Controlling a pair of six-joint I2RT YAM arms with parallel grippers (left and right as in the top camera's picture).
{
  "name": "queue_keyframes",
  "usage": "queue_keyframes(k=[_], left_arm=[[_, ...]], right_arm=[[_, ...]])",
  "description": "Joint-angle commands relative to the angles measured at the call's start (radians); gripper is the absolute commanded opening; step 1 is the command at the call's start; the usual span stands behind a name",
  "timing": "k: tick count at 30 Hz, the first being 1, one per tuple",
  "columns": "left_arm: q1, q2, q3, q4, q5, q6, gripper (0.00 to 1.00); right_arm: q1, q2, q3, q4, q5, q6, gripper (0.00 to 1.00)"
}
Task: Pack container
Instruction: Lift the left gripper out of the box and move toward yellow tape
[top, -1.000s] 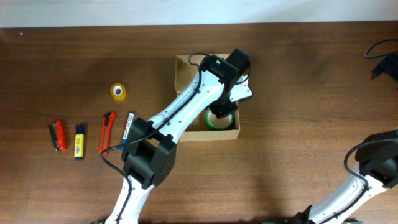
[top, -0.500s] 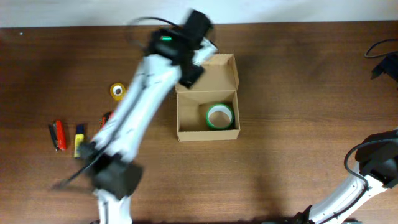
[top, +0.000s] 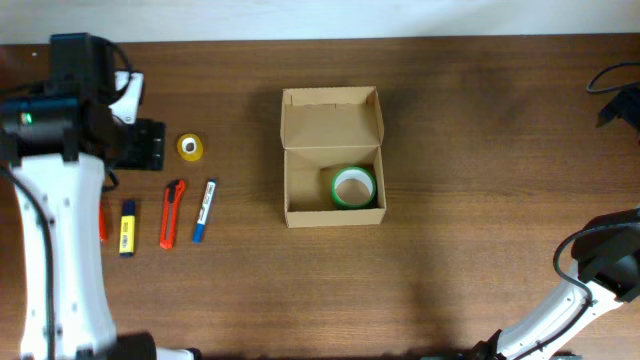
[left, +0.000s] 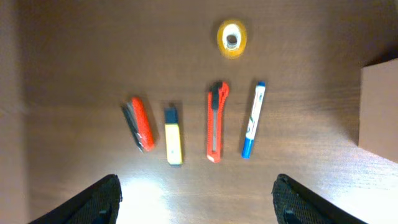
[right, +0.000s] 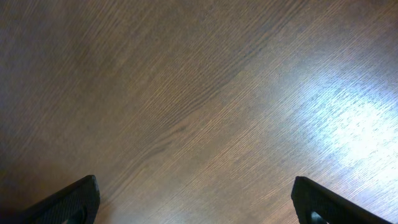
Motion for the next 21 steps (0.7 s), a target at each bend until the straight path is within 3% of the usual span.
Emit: queue_keyframes(k=[1, 9, 16, 21], left_arm=[[0.058, 0.055, -0.073, 0.021, 0.123, -0.001, 0.77], [0.084, 0.071, -0.351, 0.28, 0.064, 0.099, 0.74], [0.083, 0.111, -0.36, 0.517, 0.076, 0.201, 0.79], [0.052, 0.24, -0.345, 0.542, 0.127, 0.251, 0.8]], right_arm=[[-0.001, -0.028, -0.003, 0.0, 0.006, 0.001, 0.99], [-0.001, -0.028, -0.003, 0.0, 0.006, 0.001, 0.99], [-0.001, -0.028, -0.003, 0.0, 0.006, 0.001, 0.99], [-0.001, -0.028, -0.003, 0.0, 0.006, 0.001, 0.99]])
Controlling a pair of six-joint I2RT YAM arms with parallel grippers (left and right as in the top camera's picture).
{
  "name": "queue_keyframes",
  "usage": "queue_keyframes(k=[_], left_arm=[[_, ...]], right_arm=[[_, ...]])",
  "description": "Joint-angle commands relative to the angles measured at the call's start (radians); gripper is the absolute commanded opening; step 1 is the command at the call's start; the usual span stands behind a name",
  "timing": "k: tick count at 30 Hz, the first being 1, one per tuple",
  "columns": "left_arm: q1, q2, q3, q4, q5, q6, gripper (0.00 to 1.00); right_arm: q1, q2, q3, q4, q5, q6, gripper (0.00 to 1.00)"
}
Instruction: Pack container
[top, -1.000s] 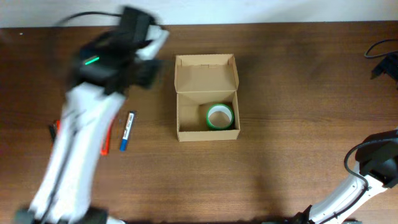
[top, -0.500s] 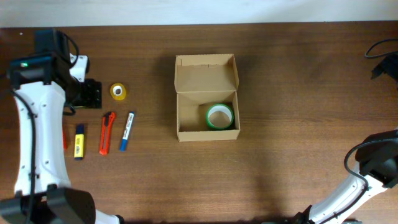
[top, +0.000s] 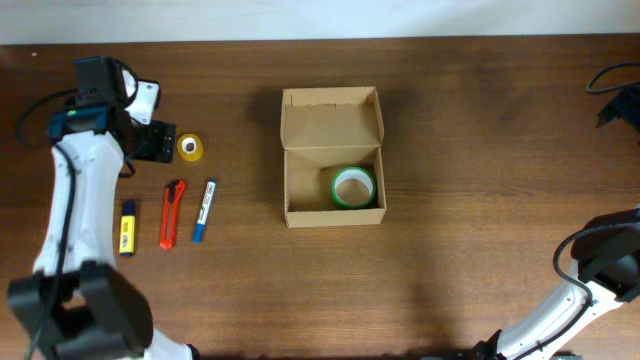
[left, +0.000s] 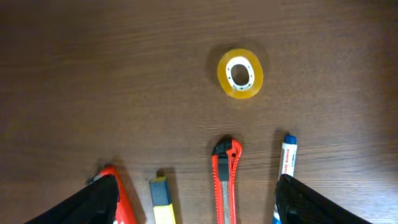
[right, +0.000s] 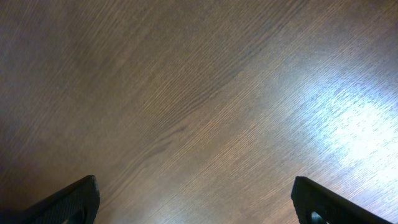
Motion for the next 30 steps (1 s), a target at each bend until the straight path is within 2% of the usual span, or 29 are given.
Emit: queue_keyframes(k=[1, 11, 17, 30], left_arm=[[-0.035, 0.121, 0.019, -0.006, 0.043, 0.062, 0.8], [-0.173, 0.342, 0.264, -0.074, 0.0, 0.146, 0.76], [-0.19, 0.428, 0.427, -0.14, -0.027, 0.153, 0.75], [-0.188, 0.451, 0.447, -0.224, -0.024, 0.1, 0.71]], right_arm=[[-0.001, -0.028, -0.003, 0.0, 0.006, 0.0, 0.99], [-0.001, -0.028, -0.003, 0.0, 0.006, 0.0, 0.99], [-0.001, -0.028, -0.003, 0.0, 0.006, 0.0, 0.99], [-0.001, -0.028, -0.003, 0.0, 0.006, 0.0, 0.99]])
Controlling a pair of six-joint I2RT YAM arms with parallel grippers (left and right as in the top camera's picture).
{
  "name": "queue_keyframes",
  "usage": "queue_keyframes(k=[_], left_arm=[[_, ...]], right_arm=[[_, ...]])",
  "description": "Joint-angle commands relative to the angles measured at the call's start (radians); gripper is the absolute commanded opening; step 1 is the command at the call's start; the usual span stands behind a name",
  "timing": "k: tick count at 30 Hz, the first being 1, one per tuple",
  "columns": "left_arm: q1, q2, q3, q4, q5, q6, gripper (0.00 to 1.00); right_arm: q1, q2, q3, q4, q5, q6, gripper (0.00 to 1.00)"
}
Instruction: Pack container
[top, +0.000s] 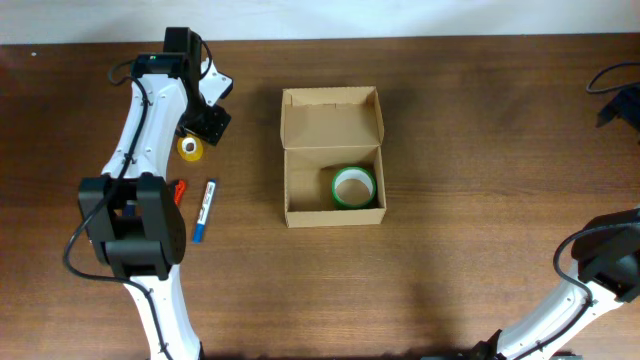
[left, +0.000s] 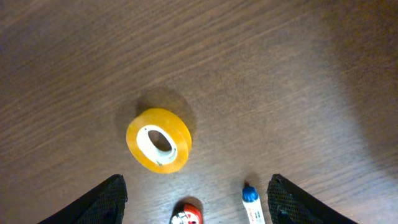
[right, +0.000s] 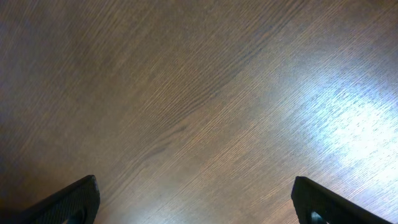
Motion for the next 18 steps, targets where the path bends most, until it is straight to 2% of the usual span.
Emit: queue_keyframes(k=[1, 7, 18], left_arm=[[0.007, 0.016, 0.016, -0.021, -0.008, -0.032, 0.71], [0.014, 0.018, 0.016, -0.051, -0.007, -0.084, 0.71], [0.027, 0.054, 0.016, -0.073, 0.021, -0.085, 0.7]], right_arm=[[-0.001, -0.028, -0.003, 0.0, 0.006, 0.001, 0.99], [-0.001, -0.028, -0.003, 0.0, 0.006, 0.001, 0.99], [-0.001, -0.028, -0.003, 0.0, 0.006, 0.001, 0.99]])
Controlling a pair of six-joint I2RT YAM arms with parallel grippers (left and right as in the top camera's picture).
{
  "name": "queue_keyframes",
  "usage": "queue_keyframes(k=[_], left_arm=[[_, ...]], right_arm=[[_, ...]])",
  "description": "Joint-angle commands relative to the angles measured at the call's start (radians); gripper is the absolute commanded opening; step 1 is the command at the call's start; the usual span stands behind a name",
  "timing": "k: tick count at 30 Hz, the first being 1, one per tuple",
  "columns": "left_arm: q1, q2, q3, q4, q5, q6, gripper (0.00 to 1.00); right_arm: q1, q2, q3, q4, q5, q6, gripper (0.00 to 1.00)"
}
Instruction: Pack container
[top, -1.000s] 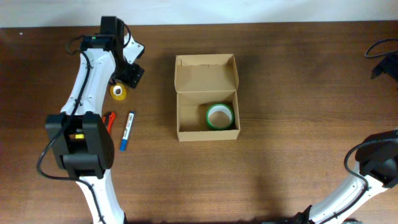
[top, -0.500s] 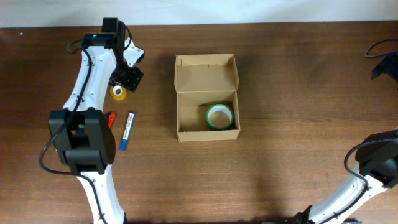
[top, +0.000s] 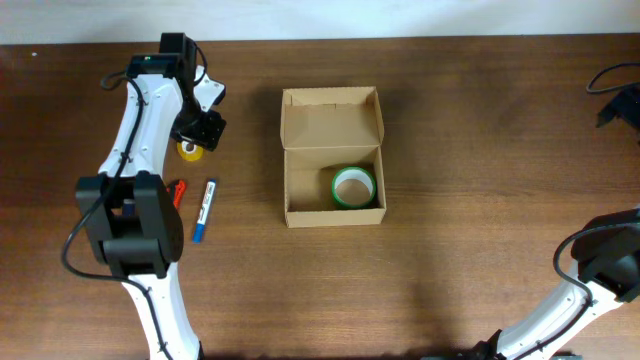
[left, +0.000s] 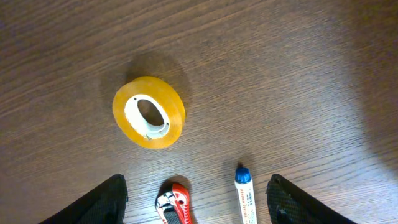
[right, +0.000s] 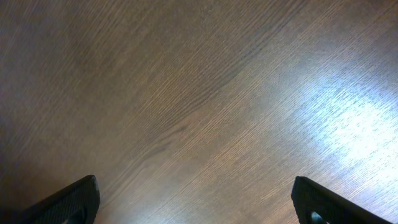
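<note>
An open cardboard box (top: 333, 152) stands mid-table with a green tape roll (top: 353, 187) inside. A yellow tape roll (left: 148, 112) lies flat on the wood, left of the box, also seen as the yellow tape roll (top: 188, 150) partly under my left arm. My left gripper (left: 194, 202) hovers open above it, fingers wide apart, nothing between them. A red box cutter (left: 176, 208) and a blue-capped marker (left: 246, 198) lie just past the roll. My right gripper (right: 194, 202) is open over bare wood.
The red cutter (top: 178, 189) and blue marker (top: 204, 210) lie left of the box in the overhead view; my left arm covers the other items. The right arm (top: 600, 262) rests at the table's right edge.
My left gripper has shifted slightly so the yellow tape roll sits higher and further left in its view, with more of the cutter and marker showing. The right arm has not moved.
My left gripper was open, high over the row of cutter, marker and highlighter. Then it was nearer the yellow tape roll. By the last moment the arm had swung around above the roll, and now it hovers open close over it.
</note>
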Motion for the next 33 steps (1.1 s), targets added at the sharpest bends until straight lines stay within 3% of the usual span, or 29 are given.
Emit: queue_keyframes(k=[1, 33], left_arm=[[0.006, 0.053, 0.016, -0.009, 0.02, -0.013, 0.7], [0.02, 0.134, 0.016, 0.053, 0.045, 0.005, 0.71]], right_arm=[[-0.001, -0.028, -0.003, 0.0, 0.006, 0.001, 0.99], [-0.001, -0.028, -0.003, 0.0, 0.006, 0.002, 0.99]])
